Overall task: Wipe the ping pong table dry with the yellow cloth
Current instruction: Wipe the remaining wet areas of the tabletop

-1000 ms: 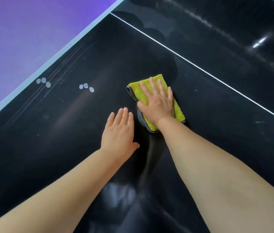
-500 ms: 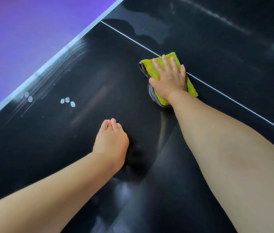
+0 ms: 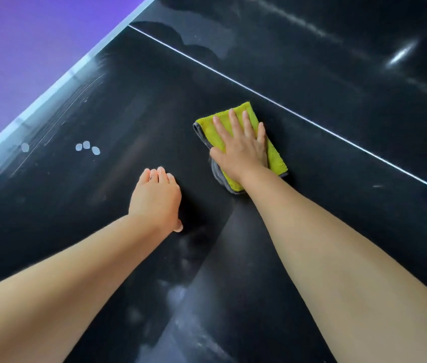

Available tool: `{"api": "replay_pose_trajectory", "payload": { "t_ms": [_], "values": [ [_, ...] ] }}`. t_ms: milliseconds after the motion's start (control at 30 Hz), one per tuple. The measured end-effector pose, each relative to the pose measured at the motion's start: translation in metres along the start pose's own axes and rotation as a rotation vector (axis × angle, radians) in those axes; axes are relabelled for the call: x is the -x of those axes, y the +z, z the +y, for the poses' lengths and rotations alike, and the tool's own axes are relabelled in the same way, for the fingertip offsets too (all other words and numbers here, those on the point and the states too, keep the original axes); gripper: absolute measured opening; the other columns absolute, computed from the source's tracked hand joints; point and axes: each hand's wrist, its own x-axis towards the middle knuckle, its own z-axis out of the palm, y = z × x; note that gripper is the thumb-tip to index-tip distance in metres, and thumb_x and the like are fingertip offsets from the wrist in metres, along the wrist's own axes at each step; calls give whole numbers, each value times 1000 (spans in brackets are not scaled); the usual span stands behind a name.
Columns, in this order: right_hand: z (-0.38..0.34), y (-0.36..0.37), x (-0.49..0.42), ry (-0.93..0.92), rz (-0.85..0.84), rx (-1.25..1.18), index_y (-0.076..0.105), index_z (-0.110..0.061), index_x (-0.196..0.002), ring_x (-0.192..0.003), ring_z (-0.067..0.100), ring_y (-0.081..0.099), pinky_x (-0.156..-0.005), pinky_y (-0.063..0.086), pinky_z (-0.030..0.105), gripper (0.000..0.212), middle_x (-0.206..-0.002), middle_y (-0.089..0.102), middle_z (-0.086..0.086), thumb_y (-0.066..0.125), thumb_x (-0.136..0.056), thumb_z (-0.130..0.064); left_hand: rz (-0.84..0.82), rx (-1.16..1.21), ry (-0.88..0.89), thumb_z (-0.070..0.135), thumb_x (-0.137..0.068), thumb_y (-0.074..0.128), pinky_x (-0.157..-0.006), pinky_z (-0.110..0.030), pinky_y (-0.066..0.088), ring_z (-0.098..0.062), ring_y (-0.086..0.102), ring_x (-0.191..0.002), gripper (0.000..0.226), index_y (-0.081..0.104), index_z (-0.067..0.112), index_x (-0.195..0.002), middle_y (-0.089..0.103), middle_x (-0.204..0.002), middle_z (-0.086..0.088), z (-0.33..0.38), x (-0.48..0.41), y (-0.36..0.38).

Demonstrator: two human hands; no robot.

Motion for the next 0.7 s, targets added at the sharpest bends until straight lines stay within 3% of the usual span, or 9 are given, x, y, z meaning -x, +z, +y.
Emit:
{"api": "replay_pose_trajectory", "payload": {
  "t_ms": [67, 133, 200, 367, 700],
  "values": [
    [-18, 7, 27, -24, -9, 4, -3, -40, -155, -150, 27, -15, -118, -11, 54, 70, -165, -13, 0, 32, -96, -54, 25, 50, 18, 63, -71, 65, -115, -37, 16, -27, 27, -134, 104, 22, 2, -143, 30, -144, -15, -5, 4, 5],
    [-37, 12, 55, -38, -23, 12, -3, -40, -155, -150, 27, -16, -118, -11, 55, 70, -165, -13, 0, 32, -96, -54, 15, 105, 52, 61, -78, 60, -117, -40, 7, -26, 5, -145, 106, 3, 6, -149, 5, -157, -13, -16, 14, 11],
    [-53, 18, 82, -40, -31, 19, -4, -39, -155, -150, 27, -17, -119, -10, 55, 70, -165, -14, 1, 32, -96, -53, 69, 128, 70, 56, -84, 57, -117, -41, 3, -22, -4, -146, 100, -1, 10, -150, -2, -159, -8, -29, 28, 20],
    [-96, 34, 148, -74, -63, 37, -7, -39, -155, -149, 28, -19, -118, -11, 55, 71, -164, -15, 2, 31, -96, -52, 288, 243, 5, 36, -86, 61, -116, -39, 7, -21, 11, -145, 80, 17, 12, -149, 19, -156, -3, -52, 95, 59],
    [-196, 67, 276, -125, -110, 41, -11, -38, -154, -148, 29, -23, -117, -14, 57, 73, -163, -19, 3, 30, -96, -55, 345, 409, -64, 19, -75, 75, -114, -41, 17, -26, 31, -139, 70, 46, 11, -138, 43, -145, -6, -81, 235, 174]
  ]
}}
